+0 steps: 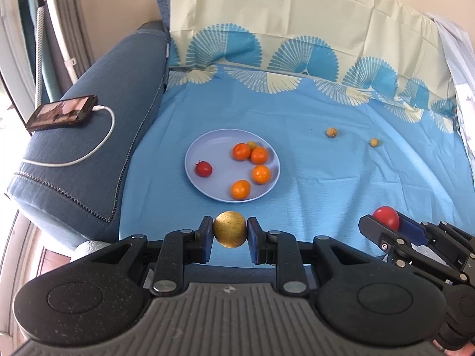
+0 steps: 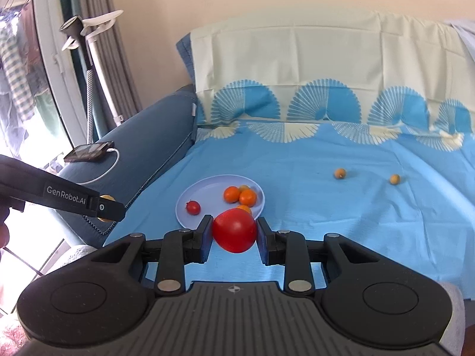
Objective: Organize fruits
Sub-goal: 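Carry the yellow fruit and red tomato over the plate with both tools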
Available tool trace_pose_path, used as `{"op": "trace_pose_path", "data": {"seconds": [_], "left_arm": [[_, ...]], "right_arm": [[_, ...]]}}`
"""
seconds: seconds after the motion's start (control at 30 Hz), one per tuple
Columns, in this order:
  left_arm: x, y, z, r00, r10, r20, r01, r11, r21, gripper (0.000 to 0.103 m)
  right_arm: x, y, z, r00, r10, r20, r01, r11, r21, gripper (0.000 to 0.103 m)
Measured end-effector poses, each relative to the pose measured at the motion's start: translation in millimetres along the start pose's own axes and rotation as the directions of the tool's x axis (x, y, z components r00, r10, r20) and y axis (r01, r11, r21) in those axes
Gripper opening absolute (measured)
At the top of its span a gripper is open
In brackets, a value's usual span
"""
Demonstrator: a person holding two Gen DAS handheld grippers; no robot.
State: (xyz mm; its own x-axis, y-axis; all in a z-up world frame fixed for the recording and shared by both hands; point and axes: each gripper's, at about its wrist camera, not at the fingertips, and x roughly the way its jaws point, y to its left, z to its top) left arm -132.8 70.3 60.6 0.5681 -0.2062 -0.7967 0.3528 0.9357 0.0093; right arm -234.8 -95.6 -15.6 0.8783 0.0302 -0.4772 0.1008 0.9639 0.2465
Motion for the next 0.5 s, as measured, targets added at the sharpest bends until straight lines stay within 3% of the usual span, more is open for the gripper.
{"op": "trace_pose_path", "data": {"seconds": [0.5], "left_arm": [[26,27,10,0.999,-0.015,-0.035,0.014,0.999,-0.053,0.027]], "right_arm": [[29,15,5,0.996,-0.024,-0.083,0.02,0.998,-0.051,0.032]]}}
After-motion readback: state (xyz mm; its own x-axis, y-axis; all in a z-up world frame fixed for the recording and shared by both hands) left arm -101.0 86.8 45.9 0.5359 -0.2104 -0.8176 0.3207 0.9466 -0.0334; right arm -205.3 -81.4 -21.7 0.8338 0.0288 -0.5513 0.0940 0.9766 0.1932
